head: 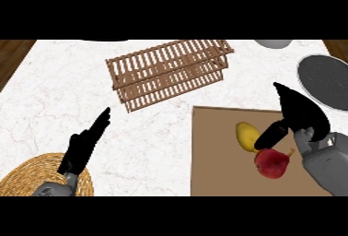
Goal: Pick the lemon from the tray and place it in the tiered shelf
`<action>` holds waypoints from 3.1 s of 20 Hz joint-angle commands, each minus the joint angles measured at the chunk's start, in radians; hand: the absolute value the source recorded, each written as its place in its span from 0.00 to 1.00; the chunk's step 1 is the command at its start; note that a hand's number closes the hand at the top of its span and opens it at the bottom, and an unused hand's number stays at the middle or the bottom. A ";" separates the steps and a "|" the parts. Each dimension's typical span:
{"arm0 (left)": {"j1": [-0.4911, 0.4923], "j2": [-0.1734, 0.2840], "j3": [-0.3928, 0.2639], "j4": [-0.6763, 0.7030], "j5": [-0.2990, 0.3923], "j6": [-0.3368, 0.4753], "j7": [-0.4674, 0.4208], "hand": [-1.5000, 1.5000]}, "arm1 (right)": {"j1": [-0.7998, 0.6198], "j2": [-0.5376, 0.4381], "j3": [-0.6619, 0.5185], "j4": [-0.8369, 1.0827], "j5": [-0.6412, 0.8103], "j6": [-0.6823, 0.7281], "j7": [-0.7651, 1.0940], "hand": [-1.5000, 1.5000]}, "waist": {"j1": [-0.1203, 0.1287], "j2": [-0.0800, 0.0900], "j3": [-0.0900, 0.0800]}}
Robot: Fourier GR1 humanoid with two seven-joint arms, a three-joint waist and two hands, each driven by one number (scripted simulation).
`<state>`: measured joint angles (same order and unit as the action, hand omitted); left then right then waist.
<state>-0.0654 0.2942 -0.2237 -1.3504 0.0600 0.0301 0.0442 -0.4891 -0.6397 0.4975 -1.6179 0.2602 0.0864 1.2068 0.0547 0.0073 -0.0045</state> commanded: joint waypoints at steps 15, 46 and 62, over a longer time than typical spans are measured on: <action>0.019 -0.014 0.034 0.019 -0.004 0.014 0.005 0.50 | -0.178 0.285 0.082 0.383 0.076 0.095 0.281 0.00 | -0.060 -0.012 0.001; 0.082 -0.039 0.023 -0.087 -0.067 0.015 0.028 0.50 | -0.066 0.417 0.016 0.613 0.269 0.086 0.092 1.00 | -0.046 -0.009 0.005; 0.036 -0.049 0.089 -0.031 -0.061 -0.032 0.029 0.50 | -0.094 0.409 -0.046 0.563 0.480 0.098 0.019 1.00 | -0.054 -0.008 0.004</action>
<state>-0.0130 0.2472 -0.1443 -1.3855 0.0029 0.0039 0.0555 -0.5852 -0.2335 0.4594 -1.0693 0.6833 0.1810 1.1116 0.0036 -0.0098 -0.0055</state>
